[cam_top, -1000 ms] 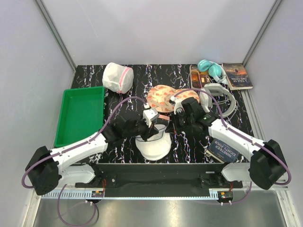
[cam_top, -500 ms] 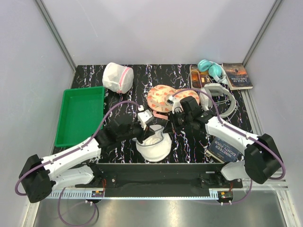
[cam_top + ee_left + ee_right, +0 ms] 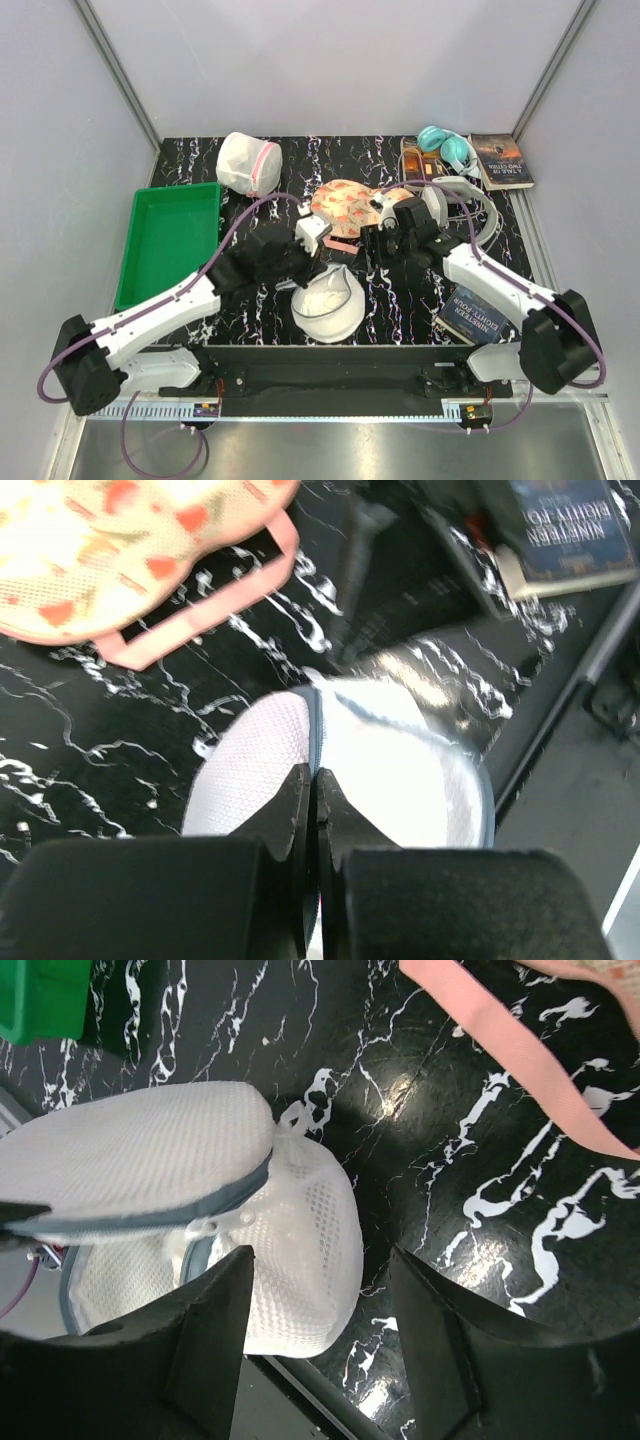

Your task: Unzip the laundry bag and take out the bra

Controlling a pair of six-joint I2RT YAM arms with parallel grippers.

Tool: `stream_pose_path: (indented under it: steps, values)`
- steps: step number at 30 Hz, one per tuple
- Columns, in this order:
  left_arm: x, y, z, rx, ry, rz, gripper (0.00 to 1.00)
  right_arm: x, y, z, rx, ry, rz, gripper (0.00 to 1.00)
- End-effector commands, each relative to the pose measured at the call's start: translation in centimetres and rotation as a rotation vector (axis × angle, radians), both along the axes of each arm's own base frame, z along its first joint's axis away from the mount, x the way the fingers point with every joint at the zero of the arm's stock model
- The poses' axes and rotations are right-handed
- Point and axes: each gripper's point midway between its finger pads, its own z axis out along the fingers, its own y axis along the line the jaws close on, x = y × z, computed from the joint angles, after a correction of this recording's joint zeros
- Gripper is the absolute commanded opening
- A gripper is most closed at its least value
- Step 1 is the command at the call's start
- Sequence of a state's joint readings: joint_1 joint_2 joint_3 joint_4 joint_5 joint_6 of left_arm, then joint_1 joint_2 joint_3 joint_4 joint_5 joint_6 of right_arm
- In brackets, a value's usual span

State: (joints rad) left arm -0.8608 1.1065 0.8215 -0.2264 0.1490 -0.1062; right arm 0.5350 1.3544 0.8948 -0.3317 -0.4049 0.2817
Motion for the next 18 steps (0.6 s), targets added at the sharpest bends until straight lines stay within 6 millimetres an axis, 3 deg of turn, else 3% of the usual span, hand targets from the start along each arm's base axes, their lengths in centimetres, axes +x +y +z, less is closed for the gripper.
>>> stream_pose_path:
  steps: [1,6,10,13,18]
  values:
    - [2.3,-0.5,2.3,0.01,0.026,0.123,0.0,0.8,-0.8,4.8,0.022,-0.126,-0.049,0.65]
    - [4.0,-0.8,3.5,-0.007,0.085,0.199,0.0,-0.6,-0.9,5.7,0.061,-0.102,-0.069,0.67]
    - [4.9,-0.8,3.8,-0.011,0.119,0.221,0.0,-2.4,0.1,6.3,0.098,-0.085,-0.034,0.68]
    - [4.7,-1.2,3.8,0.004,0.14,0.199,0.0,-3.5,1.2,6.3,0.087,-0.092,-0.012,0.68]
    - [4.4,-1.7,2.8,0.019,0.19,0.18,0.0,-3.5,1.8,7.2,0.122,-0.175,-0.006,0.69]
